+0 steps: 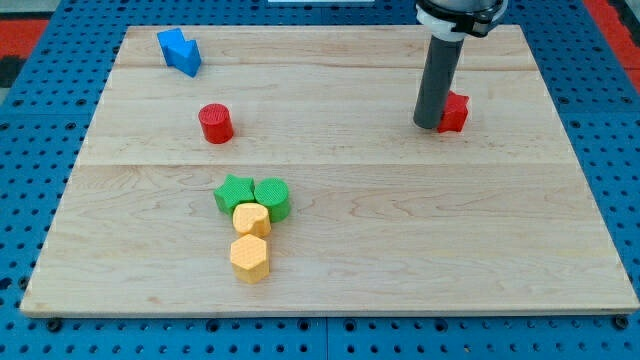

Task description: Move the red star to the right side

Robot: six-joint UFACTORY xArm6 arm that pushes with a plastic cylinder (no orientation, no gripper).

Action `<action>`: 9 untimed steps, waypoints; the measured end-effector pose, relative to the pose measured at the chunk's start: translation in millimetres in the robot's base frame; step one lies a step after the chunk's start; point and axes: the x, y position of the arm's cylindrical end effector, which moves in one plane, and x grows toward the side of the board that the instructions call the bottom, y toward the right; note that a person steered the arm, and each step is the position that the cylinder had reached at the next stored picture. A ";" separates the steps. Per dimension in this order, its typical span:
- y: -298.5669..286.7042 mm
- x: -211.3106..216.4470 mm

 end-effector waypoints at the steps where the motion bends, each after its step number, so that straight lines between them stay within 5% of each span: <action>1: -34.4 -5.8; 3: 5.3 -77.1; 4: 13.9 -77.1; 7: 45.3 -7.5; 9: 49.1 -5.5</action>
